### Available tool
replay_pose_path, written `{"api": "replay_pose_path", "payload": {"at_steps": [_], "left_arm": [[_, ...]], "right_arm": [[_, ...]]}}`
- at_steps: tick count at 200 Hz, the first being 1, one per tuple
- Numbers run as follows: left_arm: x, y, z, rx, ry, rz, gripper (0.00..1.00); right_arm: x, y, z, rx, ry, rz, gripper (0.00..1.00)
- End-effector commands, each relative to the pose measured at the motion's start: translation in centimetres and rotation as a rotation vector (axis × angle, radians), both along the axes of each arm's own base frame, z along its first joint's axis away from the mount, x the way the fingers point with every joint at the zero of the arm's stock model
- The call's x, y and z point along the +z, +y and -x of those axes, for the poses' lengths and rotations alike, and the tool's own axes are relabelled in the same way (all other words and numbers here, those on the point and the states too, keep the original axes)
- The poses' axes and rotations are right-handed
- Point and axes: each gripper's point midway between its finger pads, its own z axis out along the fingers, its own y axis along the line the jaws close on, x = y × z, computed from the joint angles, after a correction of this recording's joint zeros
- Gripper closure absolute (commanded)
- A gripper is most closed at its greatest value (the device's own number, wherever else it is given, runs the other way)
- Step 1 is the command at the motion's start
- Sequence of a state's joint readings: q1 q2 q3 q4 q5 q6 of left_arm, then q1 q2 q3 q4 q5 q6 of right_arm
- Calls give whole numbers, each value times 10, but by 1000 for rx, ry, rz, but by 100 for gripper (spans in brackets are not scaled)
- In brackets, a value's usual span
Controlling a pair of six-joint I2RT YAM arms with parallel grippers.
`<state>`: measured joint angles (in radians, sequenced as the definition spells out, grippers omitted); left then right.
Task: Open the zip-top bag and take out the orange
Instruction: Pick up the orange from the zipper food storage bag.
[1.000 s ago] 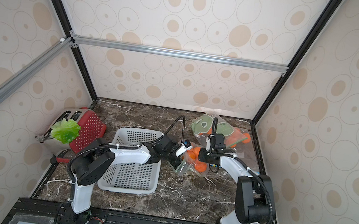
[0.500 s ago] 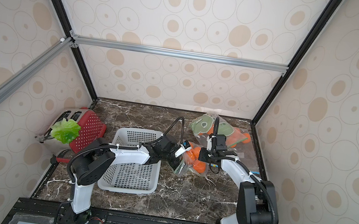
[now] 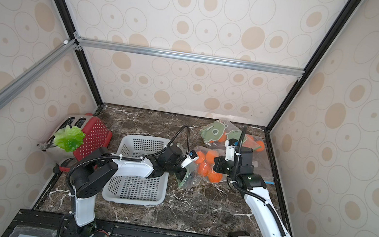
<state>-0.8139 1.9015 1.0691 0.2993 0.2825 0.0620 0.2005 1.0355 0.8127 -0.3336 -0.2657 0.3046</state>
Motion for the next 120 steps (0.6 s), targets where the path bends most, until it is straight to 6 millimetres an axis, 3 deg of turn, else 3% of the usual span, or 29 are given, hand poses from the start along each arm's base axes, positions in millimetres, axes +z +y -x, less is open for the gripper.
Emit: {"api": "replay_pose_path", "payload": {"at_steps": [1, 30, 53, 120], "left_arm": [[22, -11, -4, -44, -63, 98, 1], [13, -22, 0, -86, -21, 131, 1], [0, -23, 2, -97, 0, 116, 1], [-12, 4, -16, 39, -41, -29, 1]], "right_arm": [[-15, -12, 11, -34, 37, 53, 100], [-32, -18, 15, -68, 117, 69, 100], [-34, -25, 15, -108, 94, 86, 100], [-35, -61, 19, -250, 97, 208, 100]]}}
